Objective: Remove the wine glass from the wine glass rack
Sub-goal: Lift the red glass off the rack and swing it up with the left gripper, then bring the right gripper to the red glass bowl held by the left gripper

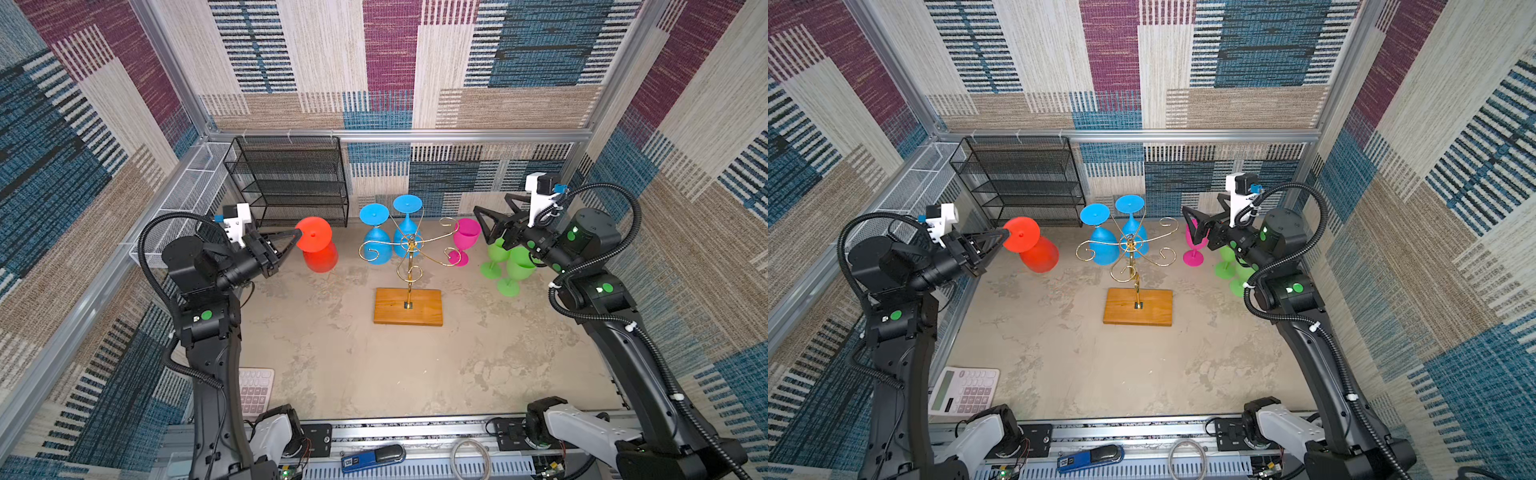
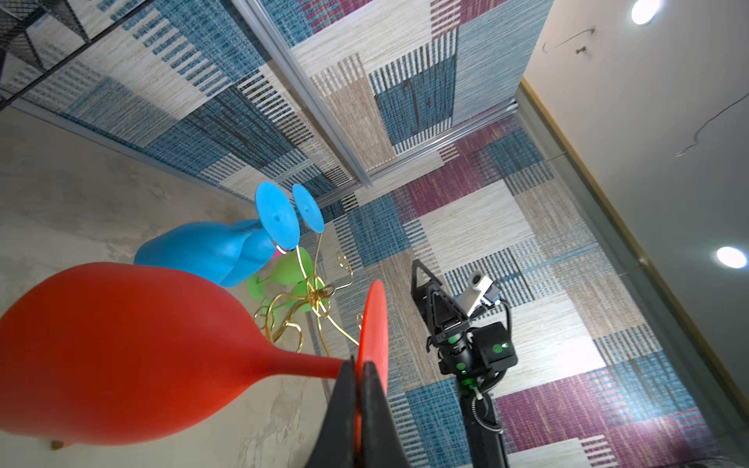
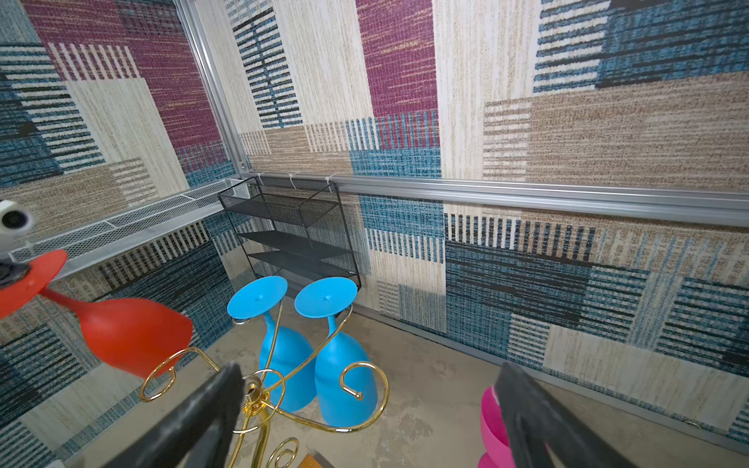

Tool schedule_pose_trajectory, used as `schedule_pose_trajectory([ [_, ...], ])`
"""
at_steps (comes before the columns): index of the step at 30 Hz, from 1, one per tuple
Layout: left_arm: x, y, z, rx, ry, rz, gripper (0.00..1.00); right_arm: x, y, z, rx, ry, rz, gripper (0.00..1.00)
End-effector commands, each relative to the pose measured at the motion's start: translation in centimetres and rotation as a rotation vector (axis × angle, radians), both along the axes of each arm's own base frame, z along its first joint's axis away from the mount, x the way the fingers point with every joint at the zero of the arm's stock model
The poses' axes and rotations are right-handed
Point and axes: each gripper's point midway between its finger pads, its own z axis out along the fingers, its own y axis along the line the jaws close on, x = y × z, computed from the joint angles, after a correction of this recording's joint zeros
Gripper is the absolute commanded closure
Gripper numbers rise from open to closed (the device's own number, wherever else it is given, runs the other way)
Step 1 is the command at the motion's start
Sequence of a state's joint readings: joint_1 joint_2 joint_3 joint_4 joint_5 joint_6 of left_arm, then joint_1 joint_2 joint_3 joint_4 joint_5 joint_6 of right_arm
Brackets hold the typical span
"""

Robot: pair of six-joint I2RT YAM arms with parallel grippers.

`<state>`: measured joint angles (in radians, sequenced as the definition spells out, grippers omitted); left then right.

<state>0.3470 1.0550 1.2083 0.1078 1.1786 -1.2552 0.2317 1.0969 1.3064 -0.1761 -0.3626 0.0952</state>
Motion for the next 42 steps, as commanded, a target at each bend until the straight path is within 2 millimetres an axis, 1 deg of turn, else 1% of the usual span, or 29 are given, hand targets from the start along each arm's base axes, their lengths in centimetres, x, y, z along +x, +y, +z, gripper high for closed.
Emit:
schedule_pose_trajectory([
  [1,-1.3,0.3,7.6,-0.072,-0.219,-0.039,1.00,-0.8,1.3,1.7,-0.024,-0.093,0.066,0.01],
  [3,-1.1,0.7,10.0,-0.103,-0.268,-0.035,1.00,-1.3,2.5,2.5,-0.038,-0.141,0.094,0.01],
  [6,-1.1,0.8,12.2,-0.105,-0.315,-0.006,1.00,-1.8,4.8,3.6,-0.068,-0.202,0.130,0.01],
  [9,-1.6,-0.2,13.2,-0.077,-0.342,-0.017,1.00,-2.9,7.8,4.7,-0.104,-0.282,0.190,0.01],
  [13,-2.2,-1.6,14.0,-0.112,-0.351,-0.052,1.00,-4.4,11.7,5.2,-0.134,-0.360,0.309,0.01],
  [16,-2.8,-3.6,15.0,-0.130,-0.371,-0.118,1.00,-5.2,14.6,5.5,-0.168,-0.420,0.358,0.01],
  [18,-2.6,-5.1,15.1,-0.143,-0.374,-0.164,1.00,-5.2,16.1,5.9,-0.171,-0.456,0.366,0.01],
  [21,-1.6,-6.8,14.7,-0.162,-0.351,-0.218,1.00,-4.4,17.3,6.1,-0.167,-0.472,0.383,0.01],
  [24,-1.0,-7.7,14.2,-0.174,-0.335,-0.240,1.00,-3.6,18.3,6.3,-0.170,-0.489,0.394,0.01],
  [28,-0.3,-8.2,13.4,-0.195,-0.306,-0.248,1.00,-2.7,19.4,6.1,-0.181,-0.505,0.404,0.01],
  [30,-0.1,-8.3,13.4,-0.211,-0.304,-0.250,1.00,-2.4,20.1,6.4,-0.178,-0.513,0.418,0.01],
  [32,0.0,-8.4,13.4,-0.232,-0.300,-0.256,1.00,-2.0,20.8,6.4,-0.173,-0.510,0.429,0.01],
  [35,0.2,-8.6,13.5,-0.254,-0.292,-0.274,1.00,-0.9,21.5,6.4,-0.165,-0.501,0.418,0.01],
  [42,0.5,-9.4,13.3,-0.284,-0.274,-0.307,1.00,1.6,23.5,5.6,-0.166,-0.470,0.417,0.01],
])
